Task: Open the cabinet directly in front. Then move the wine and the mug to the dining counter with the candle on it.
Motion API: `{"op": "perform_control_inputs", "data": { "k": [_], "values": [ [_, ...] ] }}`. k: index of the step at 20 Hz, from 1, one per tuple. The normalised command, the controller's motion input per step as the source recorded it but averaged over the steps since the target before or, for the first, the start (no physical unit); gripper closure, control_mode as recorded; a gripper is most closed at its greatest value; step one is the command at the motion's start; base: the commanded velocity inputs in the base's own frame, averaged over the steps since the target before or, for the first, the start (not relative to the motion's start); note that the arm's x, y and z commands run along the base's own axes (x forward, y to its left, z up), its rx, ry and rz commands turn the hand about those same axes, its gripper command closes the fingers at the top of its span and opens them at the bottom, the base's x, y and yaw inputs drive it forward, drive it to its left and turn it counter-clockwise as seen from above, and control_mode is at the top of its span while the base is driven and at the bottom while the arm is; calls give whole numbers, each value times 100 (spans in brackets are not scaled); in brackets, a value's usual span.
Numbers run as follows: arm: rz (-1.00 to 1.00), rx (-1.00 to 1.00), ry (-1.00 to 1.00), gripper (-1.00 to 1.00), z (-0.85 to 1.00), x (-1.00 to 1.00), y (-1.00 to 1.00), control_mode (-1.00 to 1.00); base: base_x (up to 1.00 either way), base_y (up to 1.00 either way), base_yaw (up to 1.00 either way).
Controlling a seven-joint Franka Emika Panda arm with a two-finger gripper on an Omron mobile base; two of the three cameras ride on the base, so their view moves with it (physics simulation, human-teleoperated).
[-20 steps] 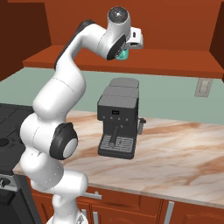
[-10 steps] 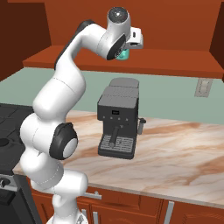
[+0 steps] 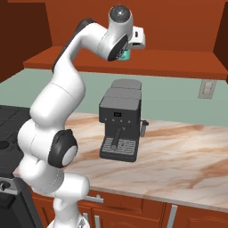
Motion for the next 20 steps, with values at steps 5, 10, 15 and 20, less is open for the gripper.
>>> {"op": "perform_control_inputs", "data": {
  "k": [5,10,15,20],
  "values": [
    [6,0,-7,100,22,-39,0,-100,0,0,0],
    [10,0,-3,100,22,-55,0,-100,0,0,0],
    [17,0,-1,100,5,-79,0,-100,0,0,0],
    [19,0,-5,100,0,-100,0,-100,0,0,0]
  ]
}}
